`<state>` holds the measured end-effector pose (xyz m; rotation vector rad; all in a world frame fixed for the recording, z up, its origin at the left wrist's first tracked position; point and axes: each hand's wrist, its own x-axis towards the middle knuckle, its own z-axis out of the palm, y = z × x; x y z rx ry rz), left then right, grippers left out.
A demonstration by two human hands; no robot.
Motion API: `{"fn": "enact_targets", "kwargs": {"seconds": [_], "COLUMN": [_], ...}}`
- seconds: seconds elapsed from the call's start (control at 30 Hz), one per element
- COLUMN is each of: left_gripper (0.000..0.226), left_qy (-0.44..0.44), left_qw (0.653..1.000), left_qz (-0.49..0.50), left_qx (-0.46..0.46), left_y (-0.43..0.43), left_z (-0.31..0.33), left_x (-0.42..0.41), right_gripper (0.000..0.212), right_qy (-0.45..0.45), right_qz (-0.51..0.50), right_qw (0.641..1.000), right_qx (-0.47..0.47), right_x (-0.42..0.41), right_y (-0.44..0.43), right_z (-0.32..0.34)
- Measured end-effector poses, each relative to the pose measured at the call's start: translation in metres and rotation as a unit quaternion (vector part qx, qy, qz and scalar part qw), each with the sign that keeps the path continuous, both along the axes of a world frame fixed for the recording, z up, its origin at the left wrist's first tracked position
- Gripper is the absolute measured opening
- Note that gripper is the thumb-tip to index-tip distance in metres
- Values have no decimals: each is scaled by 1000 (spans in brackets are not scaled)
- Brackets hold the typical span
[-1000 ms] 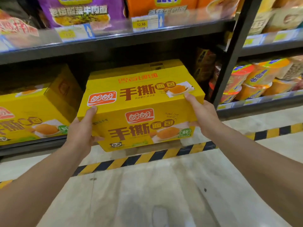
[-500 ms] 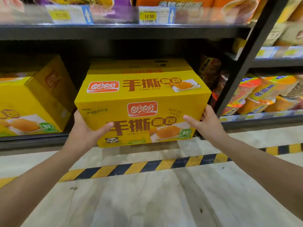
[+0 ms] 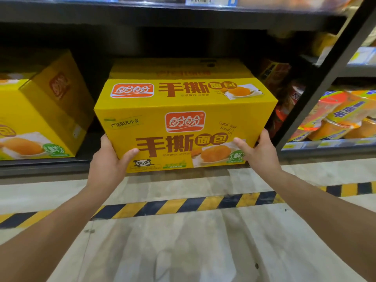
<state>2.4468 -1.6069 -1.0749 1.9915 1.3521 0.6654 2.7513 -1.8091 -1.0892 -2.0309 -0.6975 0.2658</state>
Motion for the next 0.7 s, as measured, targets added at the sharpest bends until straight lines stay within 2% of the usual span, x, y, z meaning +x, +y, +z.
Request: {"fn": "enact_targets", "kwargs": {"seconds": [0.7], "left_gripper": [69], "left_qy": [-7], "left_qw": [1000], "left_qz": [17], "left_qx": [14], "left_y": [53], "left_z": [-6], "left_x": [38], "right_gripper": [68], "right_qy": [11], "right_qz": [3], "right_qw": [1000], "right_qx": [26], "right_x": [38], "right_y": [59], "right_z": [-8]}}
